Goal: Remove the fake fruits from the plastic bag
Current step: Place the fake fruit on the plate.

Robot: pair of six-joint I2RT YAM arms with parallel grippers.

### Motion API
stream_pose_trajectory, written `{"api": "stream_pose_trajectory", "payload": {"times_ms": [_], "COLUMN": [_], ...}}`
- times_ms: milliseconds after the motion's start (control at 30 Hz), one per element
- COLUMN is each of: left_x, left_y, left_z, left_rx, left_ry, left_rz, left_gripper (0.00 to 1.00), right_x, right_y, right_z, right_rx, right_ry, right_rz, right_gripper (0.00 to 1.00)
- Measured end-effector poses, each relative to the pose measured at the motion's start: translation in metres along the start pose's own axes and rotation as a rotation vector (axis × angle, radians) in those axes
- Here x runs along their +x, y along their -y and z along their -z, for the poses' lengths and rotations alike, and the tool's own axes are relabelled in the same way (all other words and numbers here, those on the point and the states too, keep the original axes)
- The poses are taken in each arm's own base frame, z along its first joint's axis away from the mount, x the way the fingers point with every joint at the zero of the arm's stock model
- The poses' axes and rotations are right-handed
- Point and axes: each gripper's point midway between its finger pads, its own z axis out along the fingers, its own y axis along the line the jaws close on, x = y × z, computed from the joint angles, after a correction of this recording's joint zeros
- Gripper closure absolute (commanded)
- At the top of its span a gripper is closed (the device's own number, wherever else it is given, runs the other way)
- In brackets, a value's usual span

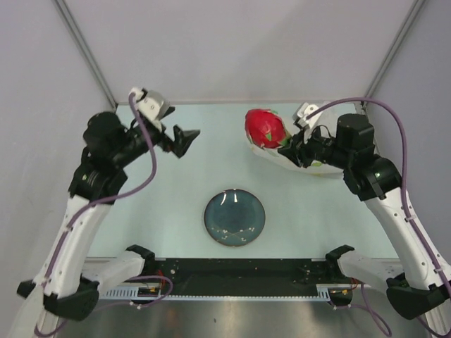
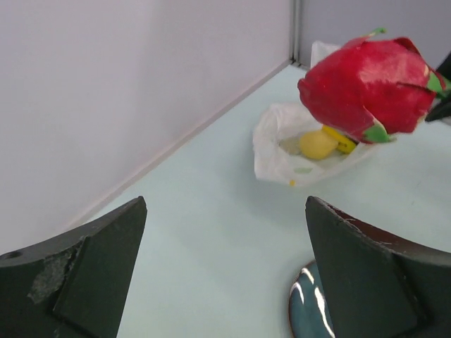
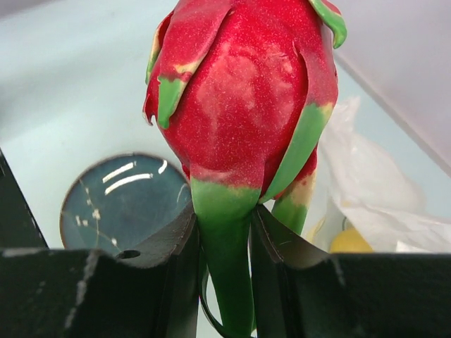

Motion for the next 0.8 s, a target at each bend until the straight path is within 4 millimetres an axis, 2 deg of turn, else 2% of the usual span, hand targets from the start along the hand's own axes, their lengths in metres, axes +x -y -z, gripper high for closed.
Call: {"api": "stream_pose_trajectory", "payload": {"times_ms": [100, 200, 300, 400, 467, 567, 667, 733, 800], "left_x": [0.030, 0.077, 0.120, 0.145, 0.150, 0.142, 0.135, 0.130, 0.126], "left_y": [0.006, 0.006, -0.011, -0.024, -0.026, -0.032, -0.037, -0.038, -0.037], "left_z": [0.034, 0.059, 0.075, 0.086, 0.092, 0.102, 0.110, 0.113, 0.113], "left_rx": [-0.029, -0.071, -0.162, -0.231, -0.249, -0.289, -0.322, -0.331, -0.325], "left_ry": [-0.046, -0.132, -0.230, -0.278, -0.278, -0.238, -0.208, -0.187, -0.168], "left_rz": [-0.020, 0.008, 0.080, 0.148, 0.184, 0.214, 0.229, 0.232, 0.236], "left_gripper": [0.00, 0.00, 0.00, 0.00, 0.00, 0.00, 0.00, 0.00, 0.00], "right_x": [0.015, 0.030, 0.046, 0.069, 0.089, 0.128, 0.165, 0.191, 0.209], "right_y": [-0.021, -0.051, -0.079, -0.107, -0.120, -0.133, -0.131, -0.127, -0.125], "right_z": [-0.007, -0.017, -0.031, -0.050, -0.059, -0.075, -0.090, -0.093, -0.094], "right_rx": [-0.065, -0.178, -0.288, -0.388, -0.429, -0.467, -0.441, -0.414, -0.393], "right_ry": [-0.066, -0.131, -0.186, -0.249, -0.296, -0.391, -0.457, -0.509, -0.539], "right_rz": [0.070, 0.133, 0.191, 0.253, 0.269, 0.250, 0.234, 0.240, 0.258], "right_gripper": [1.00, 1.00, 1.00, 1.00, 1.00, 1.00, 1.00, 1.00, 1.00]}}
